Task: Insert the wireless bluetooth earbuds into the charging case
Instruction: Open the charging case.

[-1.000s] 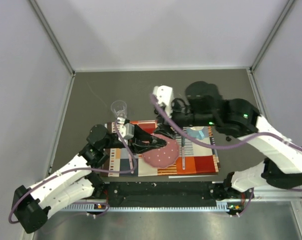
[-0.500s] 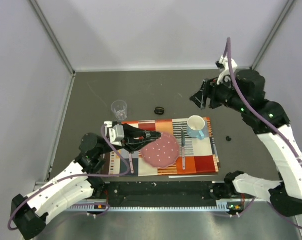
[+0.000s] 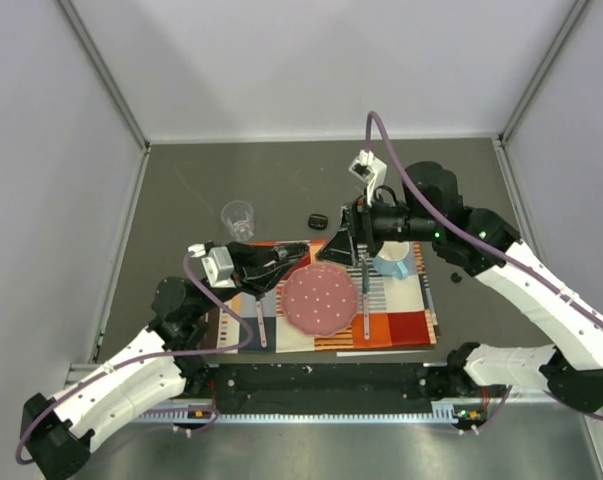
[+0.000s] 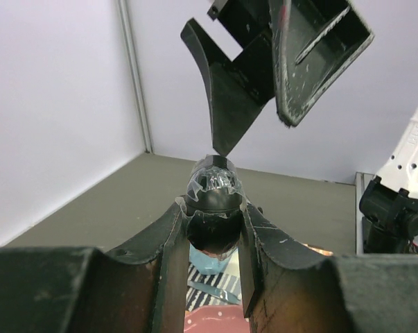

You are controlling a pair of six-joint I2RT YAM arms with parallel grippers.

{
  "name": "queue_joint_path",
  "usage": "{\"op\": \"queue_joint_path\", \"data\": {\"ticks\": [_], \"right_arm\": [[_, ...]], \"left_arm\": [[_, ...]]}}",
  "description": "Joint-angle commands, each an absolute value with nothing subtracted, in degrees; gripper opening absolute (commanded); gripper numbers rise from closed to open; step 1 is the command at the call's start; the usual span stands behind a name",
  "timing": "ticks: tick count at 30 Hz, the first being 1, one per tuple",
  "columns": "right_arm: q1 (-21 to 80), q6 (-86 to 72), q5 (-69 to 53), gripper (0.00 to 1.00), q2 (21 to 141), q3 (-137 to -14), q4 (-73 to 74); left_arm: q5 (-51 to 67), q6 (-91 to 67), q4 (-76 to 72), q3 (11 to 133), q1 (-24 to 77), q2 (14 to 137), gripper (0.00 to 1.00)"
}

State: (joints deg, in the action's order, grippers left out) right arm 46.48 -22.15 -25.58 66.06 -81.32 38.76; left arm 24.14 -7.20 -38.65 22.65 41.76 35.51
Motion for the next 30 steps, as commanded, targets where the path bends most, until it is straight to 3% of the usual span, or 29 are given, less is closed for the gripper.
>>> {"op": "queue_joint_path", "data": {"ticks": [1,30], "right_arm": [[47.29,-23.46,-26.02,0.78,67.85,-81.91,34.54],[47.29,-25.14,-21.97,0.77,73.47,-85.34,30.15]], "left_arm": [[22.32,-7.73,-44.03,22.32,41.84,35.24,0.00],[32.08,-9.84,-47.02,22.59,41.92,34.98,0.00]]}}
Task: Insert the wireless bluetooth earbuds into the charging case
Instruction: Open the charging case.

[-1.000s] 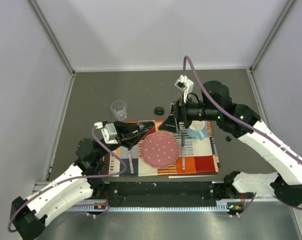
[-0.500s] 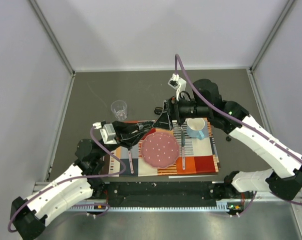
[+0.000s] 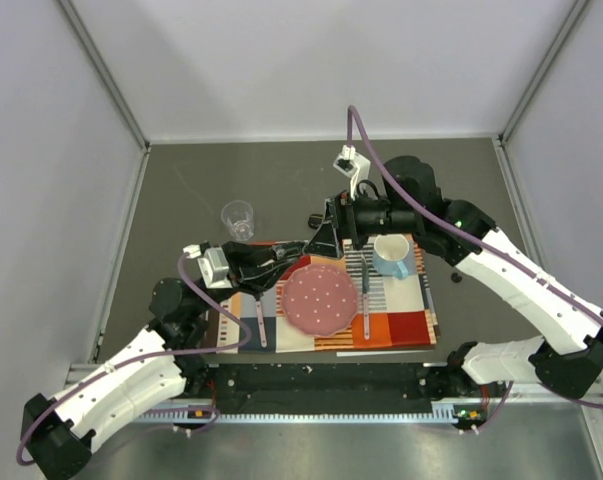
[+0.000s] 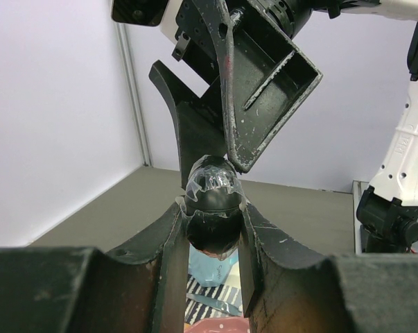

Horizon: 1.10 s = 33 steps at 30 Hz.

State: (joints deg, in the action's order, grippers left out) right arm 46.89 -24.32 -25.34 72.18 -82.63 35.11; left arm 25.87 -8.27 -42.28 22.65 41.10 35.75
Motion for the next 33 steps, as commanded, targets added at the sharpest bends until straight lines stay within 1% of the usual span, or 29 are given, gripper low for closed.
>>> {"op": "queue_joint_path", "data": {"ticks": [1,4,10,27,33], "right_arm": [[47.29,-25.22,-21.97,0.77,73.39,-85.52,30.15],[47.28,-25.22,-22.06,0.78,73.39,-85.69,30.06],[47.37,-24.61,-28.47,0.78,72.86,-84.91,28.92],[48.43,-23.91,-29.00,0.76,73.12,-82.62,29.18],[48.43,-23.47,-27.42,0.75,73.12,-82.53,29.62]], "left_arm": [[32.17,-9.84,-47.02,22.50,41.92,34.89,0.00],[31.99,-9.76,-47.02,22.50,41.92,34.54,0.00],[27.25,-9.41,-46.67,22.15,41.92,34.19,0.00],[20.75,-11.33,-46.85,23.12,41.84,35.07,0.00],[21.00,-11.69,-46.76,23.47,41.92,35.51,0.00]]}}
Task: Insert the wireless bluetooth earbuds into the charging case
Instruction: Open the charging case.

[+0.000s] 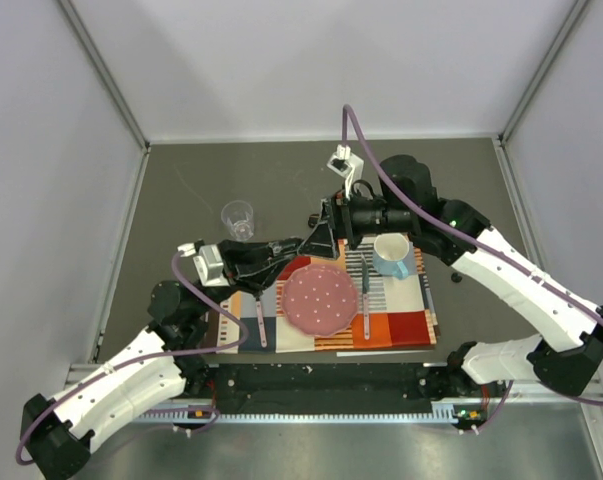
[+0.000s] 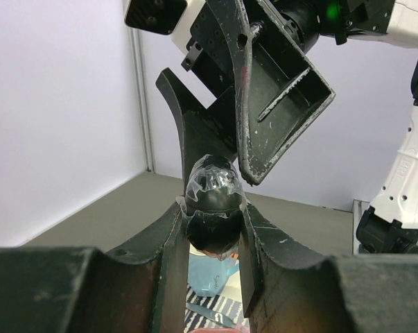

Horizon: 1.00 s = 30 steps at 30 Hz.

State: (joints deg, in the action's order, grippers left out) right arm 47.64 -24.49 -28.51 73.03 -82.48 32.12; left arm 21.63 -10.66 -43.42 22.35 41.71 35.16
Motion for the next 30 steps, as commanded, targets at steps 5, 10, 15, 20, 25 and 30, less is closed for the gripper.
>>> {"op": "queue_joint_path", "data": {"ticks": [5,10,15,20,25,30], "right_arm": [[48.43,-23.38,-25.06,0.73,73.56,-82.70,29.88],[48.08,-23.38,-22.59,0.73,74.44,-84.55,30.06],[45.97,-24.61,-23.20,0.73,75.41,-85.87,29.71],[43.60,-25.66,-25.66,0.73,75.85,-86.22,28.83],[42.72,-26.19,-27.15,0.73,76.55,-86.13,28.13],[42.10,-26.72,-28.65,0.73,77.52,-86.40,27.69]], "left_arm": [[25.65,-11.43,-48.16,23.47,41.84,35.68,0.00],[31.54,-10.81,-48.86,23.55,41.92,35.86,0.00],[35.68,-9.49,-50.18,22.85,41.92,36.04,0.00],[35.51,-8.18,-50.54,21.80,41.92,35.86,0.00],[34.81,-8.44,-52.12,21.44,41.92,36.65,0.00],[31.57,-8.88,-51.51,21.45,41.92,37.18,0.00]]}}
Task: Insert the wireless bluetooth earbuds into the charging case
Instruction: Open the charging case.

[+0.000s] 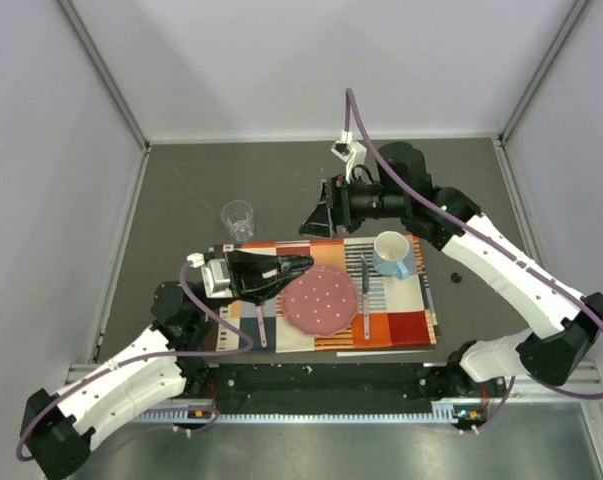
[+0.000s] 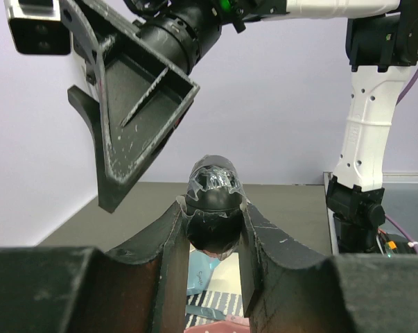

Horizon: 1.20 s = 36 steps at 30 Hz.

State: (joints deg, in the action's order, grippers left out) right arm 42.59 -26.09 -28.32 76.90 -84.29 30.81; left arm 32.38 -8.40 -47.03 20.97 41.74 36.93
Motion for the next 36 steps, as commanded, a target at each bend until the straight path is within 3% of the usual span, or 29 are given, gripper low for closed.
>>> {"op": "queue_joint_path", "data": {"ticks": [1,11,18,36], "right_arm": [[42.01,-26.72,-28.91,0.74,77.52,-86.40,27.51],[40.96,-26.02,-33.30,0.76,73.48,-84.47,24.61],[41.04,-26.10,-36.47,0.75,72.86,-80.51,25.05],[40.43,-24.87,-32.78,0.73,74.97,-79.72,25.05]], "left_arm": [[29.20,-8.79,-50.37,21.53,41.92,37.26,0.00],[15.92,-10.28,-45.27,23.20,41.92,38.32,0.00],[12.75,-12.30,-44.38,25.66,41.92,40.52,0.00],[31.19,-10.64,-49.74,25.32,41.92,40.26,0.00]]}}
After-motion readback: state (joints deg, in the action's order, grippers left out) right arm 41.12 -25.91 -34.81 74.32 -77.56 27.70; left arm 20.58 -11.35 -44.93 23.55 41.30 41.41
